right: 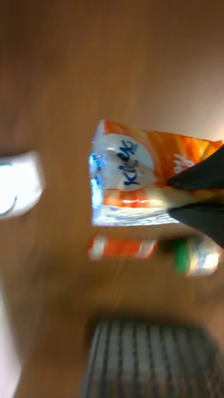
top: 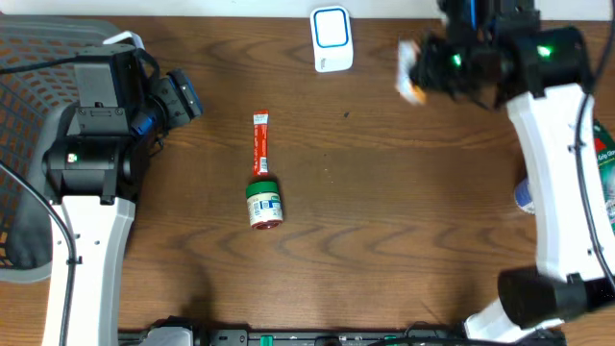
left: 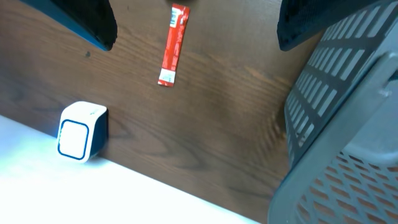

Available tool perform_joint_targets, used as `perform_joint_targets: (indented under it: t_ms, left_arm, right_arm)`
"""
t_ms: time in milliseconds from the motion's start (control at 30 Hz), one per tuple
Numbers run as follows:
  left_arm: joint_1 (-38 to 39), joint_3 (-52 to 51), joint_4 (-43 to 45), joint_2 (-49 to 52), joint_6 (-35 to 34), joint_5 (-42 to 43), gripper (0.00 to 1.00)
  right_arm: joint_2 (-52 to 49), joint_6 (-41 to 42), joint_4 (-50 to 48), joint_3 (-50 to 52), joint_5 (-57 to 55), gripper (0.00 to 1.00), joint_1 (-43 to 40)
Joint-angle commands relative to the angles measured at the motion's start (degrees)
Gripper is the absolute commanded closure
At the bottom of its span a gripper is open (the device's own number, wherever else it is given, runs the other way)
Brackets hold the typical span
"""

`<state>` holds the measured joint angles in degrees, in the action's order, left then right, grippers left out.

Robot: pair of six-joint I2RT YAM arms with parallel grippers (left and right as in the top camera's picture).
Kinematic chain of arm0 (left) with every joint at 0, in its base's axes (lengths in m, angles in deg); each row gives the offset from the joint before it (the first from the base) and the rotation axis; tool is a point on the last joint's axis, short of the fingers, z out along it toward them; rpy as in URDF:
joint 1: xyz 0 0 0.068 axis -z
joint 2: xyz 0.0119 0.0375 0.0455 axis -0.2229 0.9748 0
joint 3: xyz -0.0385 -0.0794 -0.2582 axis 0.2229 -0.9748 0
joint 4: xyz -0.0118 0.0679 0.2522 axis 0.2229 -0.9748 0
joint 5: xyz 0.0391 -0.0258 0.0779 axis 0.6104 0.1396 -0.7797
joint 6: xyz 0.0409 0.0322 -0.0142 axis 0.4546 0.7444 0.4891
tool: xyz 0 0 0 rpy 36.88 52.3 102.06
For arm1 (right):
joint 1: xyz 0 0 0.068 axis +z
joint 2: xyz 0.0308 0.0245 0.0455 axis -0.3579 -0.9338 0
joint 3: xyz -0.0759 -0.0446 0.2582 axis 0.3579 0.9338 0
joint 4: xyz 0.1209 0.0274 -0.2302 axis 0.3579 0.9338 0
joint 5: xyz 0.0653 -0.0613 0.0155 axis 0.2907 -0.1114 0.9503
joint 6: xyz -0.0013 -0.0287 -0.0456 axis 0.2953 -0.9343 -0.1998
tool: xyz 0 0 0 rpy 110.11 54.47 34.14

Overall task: Scan the item barcode
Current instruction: 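Move the tissue pack right and place it beside the tub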

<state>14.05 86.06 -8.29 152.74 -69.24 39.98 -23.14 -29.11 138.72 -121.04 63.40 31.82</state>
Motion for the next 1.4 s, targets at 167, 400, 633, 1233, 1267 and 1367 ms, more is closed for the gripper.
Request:
perform_joint_targets:
  t_ms: [167,400,633,1233,1267,1367]
  left_arm:
    - [-0.24,0.31,-0.02,0.04,0.74,0.09,0.18]
    - [-0.24,0.31,-0.02,0.04,0.74,0.09,0.18]
    - [-0.24,0.31,-0.02,0.04,0.74,0.09,0.18]
    - [-0.24,0.31,-0.02,0.04,0.74,0.09,0.18]
    - [-0.24,0.31,-0.04,0.04,0.74,0.09,0.18]
    - [-0.24,0.31,-0.02,0.04,0.74,0.09,0.18]
  right_arm:
    - [0.72,-5.79,19.15,5.46,-22.84,0.99,-0.04]
    - [0.72,-4.70,10.99,21.57,-30.62,0.99,-0.48]
    - [0.72,-4.79,-7.28,40.37,-38.93,0.99,-3.76]
    - [0.72,-17.25,-38.12,64.52,-43.23,0.30,-9.75]
    - [0.72,-17.25,-38.05,64.59,-43.25,0.14,-9.75]
    - [0.72,-17.31,-38.01,64.59,-43.30,0.01,-9.75]
